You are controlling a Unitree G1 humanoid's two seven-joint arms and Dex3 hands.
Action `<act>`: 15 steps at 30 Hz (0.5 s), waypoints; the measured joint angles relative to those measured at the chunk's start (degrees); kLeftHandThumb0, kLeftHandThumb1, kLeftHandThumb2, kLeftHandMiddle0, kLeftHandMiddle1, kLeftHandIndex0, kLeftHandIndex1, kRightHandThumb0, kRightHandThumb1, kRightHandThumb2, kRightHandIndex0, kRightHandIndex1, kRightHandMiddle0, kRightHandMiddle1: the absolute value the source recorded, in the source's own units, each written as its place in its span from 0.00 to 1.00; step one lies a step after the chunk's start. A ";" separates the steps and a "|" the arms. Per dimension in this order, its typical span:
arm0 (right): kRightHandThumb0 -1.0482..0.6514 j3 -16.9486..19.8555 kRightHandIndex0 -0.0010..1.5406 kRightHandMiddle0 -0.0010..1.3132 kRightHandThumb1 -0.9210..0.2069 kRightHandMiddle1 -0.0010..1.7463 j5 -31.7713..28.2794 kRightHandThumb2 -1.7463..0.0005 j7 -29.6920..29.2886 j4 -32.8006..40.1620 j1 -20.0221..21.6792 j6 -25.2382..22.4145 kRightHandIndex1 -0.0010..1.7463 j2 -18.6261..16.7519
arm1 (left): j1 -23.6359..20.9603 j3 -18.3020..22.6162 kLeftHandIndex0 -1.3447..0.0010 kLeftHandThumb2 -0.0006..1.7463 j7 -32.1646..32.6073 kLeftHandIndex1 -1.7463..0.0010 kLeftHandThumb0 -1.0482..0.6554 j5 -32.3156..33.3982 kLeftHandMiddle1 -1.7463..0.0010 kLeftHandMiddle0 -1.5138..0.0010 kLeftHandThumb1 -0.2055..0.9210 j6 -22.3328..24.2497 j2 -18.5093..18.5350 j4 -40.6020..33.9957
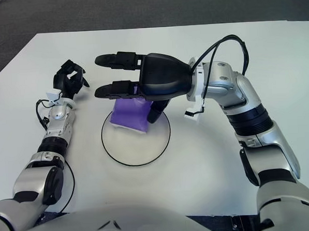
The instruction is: Put the tissue paper into the plate.
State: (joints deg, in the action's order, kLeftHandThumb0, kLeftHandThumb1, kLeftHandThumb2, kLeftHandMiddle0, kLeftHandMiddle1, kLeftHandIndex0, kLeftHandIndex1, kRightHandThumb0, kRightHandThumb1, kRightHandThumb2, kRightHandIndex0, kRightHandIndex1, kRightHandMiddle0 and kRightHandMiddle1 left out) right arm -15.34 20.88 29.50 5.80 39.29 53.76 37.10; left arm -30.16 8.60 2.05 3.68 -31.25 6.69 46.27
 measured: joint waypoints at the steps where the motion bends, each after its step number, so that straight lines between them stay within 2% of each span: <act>1: 0.42 0.02 0.08 0.19 0.00 0.03 -0.15 0.84 0.00 -0.04 -0.17 0.00 0.00 0.10 | 0.00 0.00 0.41 0.18 -0.26 0.00 0.45 0.05 0.00 0.37 1.00 0.21 0.03 0.01; 8: 0.41 0.64 0.08 0.20 0.00 0.03 -3.61 0.82 1.63 0.18 -1.80 -1.93 0.00 2.41 | -0.12 0.02 0.44 0.19 -1.64 0.03 0.43 0.41 0.00 0.36 1.00 2.82 0.07 -0.16; 15: 0.40 2.66 0.07 0.20 0.00 0.03 -11.13 0.81 6.80 4.48 -3.43 -12.25 0.00 6.40 | -0.53 0.10 0.43 0.20 -1.26 0.00 0.43 0.32 0.00 0.36 1.00 2.60 0.04 0.28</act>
State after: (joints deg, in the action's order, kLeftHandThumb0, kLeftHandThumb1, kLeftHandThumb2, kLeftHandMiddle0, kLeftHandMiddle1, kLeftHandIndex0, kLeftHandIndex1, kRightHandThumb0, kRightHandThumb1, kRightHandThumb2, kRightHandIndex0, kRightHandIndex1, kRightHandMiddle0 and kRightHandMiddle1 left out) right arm -12.67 9.75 36.30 10.29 35.86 41.52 43.50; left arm -30.69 8.69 0.79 4.00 -28.64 6.73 46.55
